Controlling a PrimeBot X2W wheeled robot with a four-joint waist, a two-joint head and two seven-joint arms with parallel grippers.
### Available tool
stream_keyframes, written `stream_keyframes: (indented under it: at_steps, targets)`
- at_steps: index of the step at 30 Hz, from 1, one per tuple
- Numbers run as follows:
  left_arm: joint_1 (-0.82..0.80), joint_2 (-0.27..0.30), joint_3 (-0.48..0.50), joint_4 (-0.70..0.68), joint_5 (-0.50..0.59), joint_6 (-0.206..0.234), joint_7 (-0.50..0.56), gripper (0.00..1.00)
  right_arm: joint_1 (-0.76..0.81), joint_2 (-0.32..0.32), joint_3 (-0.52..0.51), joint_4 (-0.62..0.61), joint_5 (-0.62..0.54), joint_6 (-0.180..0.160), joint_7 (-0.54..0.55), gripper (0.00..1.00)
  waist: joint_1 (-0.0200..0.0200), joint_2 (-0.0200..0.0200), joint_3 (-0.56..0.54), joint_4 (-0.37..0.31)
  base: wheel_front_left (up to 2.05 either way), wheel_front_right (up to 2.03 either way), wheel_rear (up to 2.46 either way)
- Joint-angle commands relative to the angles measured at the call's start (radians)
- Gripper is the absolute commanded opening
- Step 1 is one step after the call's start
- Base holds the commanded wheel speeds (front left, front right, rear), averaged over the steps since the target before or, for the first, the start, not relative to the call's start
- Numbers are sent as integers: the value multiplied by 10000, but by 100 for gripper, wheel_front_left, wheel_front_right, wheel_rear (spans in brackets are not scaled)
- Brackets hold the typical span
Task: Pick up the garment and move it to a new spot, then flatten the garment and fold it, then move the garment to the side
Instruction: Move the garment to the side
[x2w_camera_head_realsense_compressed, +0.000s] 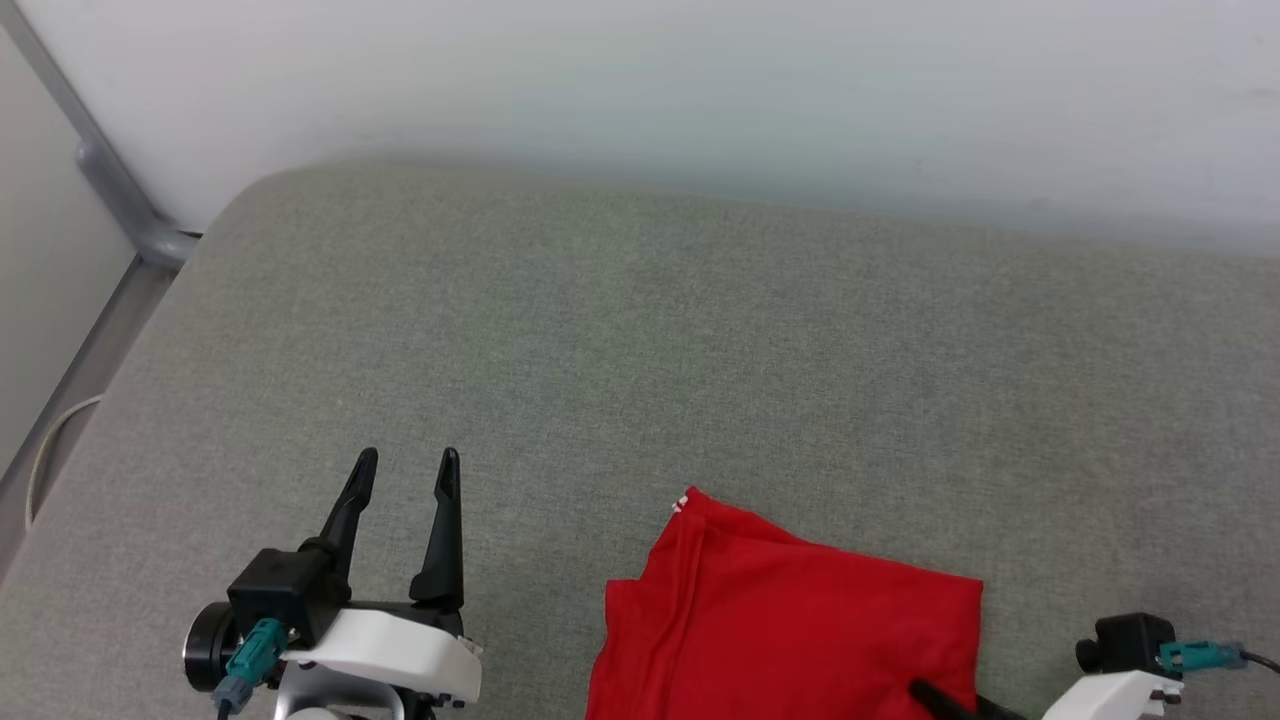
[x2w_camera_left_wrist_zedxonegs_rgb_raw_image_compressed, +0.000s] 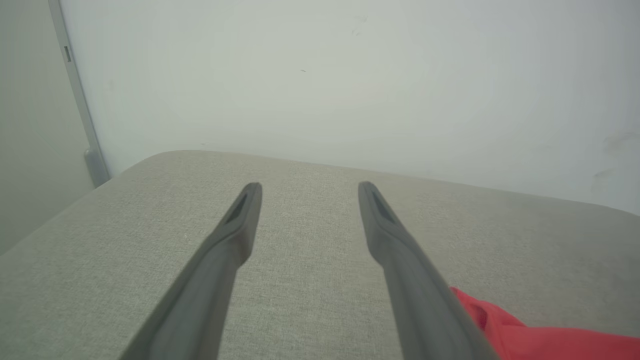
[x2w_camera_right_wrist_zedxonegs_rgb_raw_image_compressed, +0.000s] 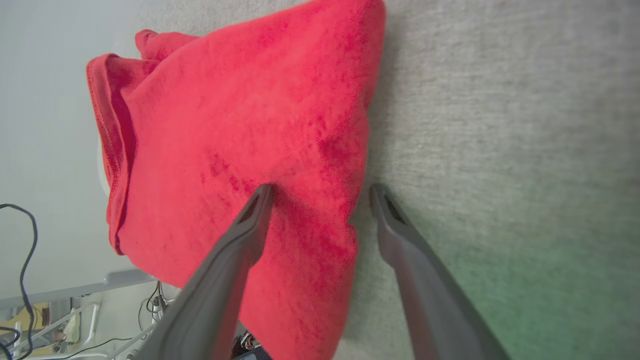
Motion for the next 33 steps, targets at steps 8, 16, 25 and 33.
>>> stream_keyframes:
  at_steps: [8, 16, 25, 33]
  targets:
    - [-394, -479, 402, 288, 341, -423, -24, 100, -949, -331, 962, 1280, 695, -16, 292, 15, 0, -1, 795, 553, 0, 0, 0]
    - [-158, -713, 708, 627, 578, -668, -25, 100, -1337, -790, 1400, 1177, 597, -13, -153, 0, 0, -1, 385, 392, 0, 0, 0]
    - [159, -770, 948, 588, 777, -803, -23, 100, -1703, -1570, 1807, 276, -429, -8, -95, 0, 0, -1, -204, -742, 0, 0, 0]
    - [397, -880, 1080, 384, 980, -935, -23, 100, -2100, -2333, 1878, -423, -1308, -7, 527, 0, 0, -1, -129, -2959, 0, 0, 0]
